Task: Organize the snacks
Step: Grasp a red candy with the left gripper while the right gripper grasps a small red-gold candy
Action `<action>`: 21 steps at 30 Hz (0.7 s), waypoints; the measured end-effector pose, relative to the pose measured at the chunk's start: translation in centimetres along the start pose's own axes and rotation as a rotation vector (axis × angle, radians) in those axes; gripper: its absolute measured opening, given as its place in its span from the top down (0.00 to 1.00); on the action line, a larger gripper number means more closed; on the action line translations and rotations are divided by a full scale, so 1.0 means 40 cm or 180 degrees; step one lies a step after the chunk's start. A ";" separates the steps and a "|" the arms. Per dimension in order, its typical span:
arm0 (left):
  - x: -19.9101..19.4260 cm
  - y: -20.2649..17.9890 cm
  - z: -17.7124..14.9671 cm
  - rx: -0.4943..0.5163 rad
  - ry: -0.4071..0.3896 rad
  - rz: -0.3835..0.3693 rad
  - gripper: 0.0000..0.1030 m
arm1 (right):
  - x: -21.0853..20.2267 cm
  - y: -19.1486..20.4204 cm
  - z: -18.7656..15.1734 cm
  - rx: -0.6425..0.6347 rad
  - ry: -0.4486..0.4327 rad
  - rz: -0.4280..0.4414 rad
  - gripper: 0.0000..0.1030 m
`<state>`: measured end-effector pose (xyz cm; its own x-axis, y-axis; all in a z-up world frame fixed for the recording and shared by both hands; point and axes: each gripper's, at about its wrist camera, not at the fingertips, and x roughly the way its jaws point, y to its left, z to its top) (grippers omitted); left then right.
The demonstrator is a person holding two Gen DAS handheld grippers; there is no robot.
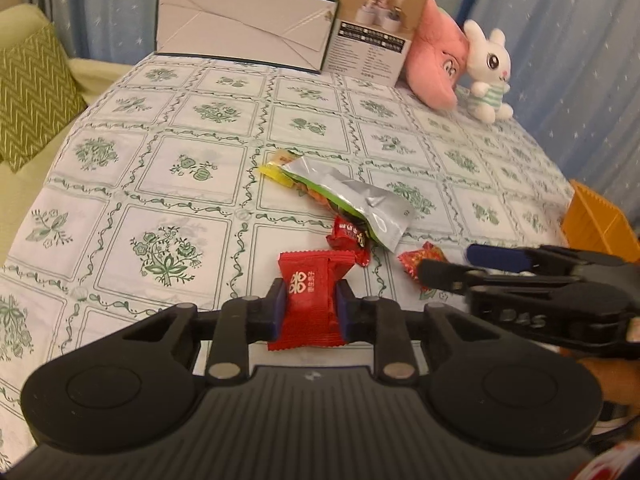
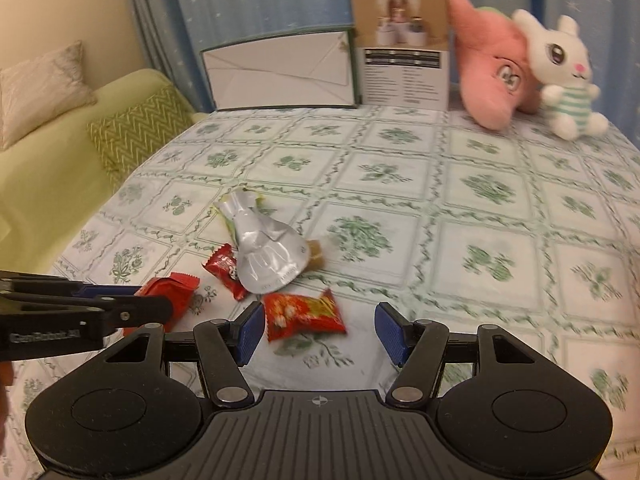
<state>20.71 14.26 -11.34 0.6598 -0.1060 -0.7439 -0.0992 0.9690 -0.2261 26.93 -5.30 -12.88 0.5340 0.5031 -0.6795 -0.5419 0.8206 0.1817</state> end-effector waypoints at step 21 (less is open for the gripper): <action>-0.041 -0.071 -0.016 0.0098 -0.0045 -0.0132 0.78 | -0.120 0.033 -0.049 -0.0096 -0.0063 -0.0396 0.68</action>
<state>19.42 11.54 -9.88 0.6734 -0.1434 -0.7252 -0.0486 0.9703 -0.2370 22.36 -7.16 -10.77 0.6108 0.4036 -0.6812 -0.4899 0.8685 0.0753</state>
